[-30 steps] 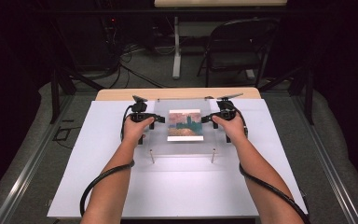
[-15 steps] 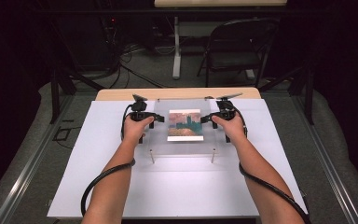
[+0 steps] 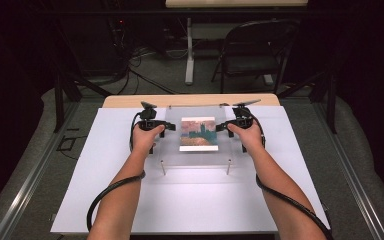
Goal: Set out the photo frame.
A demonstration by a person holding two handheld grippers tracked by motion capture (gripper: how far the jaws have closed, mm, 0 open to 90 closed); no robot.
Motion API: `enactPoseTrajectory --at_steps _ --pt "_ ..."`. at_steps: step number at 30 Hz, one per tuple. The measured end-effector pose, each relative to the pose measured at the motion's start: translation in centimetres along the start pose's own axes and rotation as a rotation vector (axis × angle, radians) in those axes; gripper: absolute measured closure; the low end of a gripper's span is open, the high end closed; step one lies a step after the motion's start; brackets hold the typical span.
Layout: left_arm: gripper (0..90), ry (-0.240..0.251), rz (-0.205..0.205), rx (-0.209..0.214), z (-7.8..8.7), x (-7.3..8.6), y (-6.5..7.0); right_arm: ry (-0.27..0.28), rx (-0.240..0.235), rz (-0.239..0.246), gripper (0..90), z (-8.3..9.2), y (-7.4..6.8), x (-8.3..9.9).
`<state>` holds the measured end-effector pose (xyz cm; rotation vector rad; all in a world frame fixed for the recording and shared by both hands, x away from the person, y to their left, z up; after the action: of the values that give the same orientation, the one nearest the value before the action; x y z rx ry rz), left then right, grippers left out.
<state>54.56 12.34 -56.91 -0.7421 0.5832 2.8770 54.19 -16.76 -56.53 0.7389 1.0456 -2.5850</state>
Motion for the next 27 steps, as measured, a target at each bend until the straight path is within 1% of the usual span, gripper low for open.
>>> enactPoseTrajectory --at_steps 9,13,16,18,23,25,27 --pt "40.3 -0.001 -0.001 0.002 0.05 -0.04 -0.01 0.007 -0.003 0.011 36.5 0.01 0.00 0.01" --pt "42.0 0.001 0.011 0.010 0.14 -0.08 -0.15 0.004 -0.001 0.013 36.5 0.07 -0.04 0.00" --pt "42.4 0.000 0.004 0.007 0.20 -0.10 -0.16 0.008 -0.002 0.017 36.5 0.07 -0.07 -0.01" --pt "42.3 0.003 0.015 0.012 0.25 -0.14 -0.03 0.012 -0.002 0.019 36.6 0.11 -0.13 -0.01" --pt "42.4 0.006 0.002 0.009 0.47 -0.17 0.01 0.014 0.002 0.030 36.5 0.31 -0.29 -0.01" --pt "42.8 0.010 0.007 0.010 0.59 -0.20 0.05 0.022 0.002 0.037 36.5 0.35 -0.35 -0.03" --pt "43.4 0.012 0.003 0.015 0.72 -0.23 0.04 0.020 0.004 0.036 36.5 0.48 -0.49 -0.02"
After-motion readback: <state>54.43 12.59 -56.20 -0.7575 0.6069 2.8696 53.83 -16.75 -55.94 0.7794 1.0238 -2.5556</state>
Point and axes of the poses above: each handheld gripper's, and its own axes: z roughly backward along the jaws, x roughly out of its underside, y roughly to its right, the point moved 5 cm from there along -z, roughly forward along the jaws, and after that the axes turned 12 degrees about -x, right-handed, at the moved point
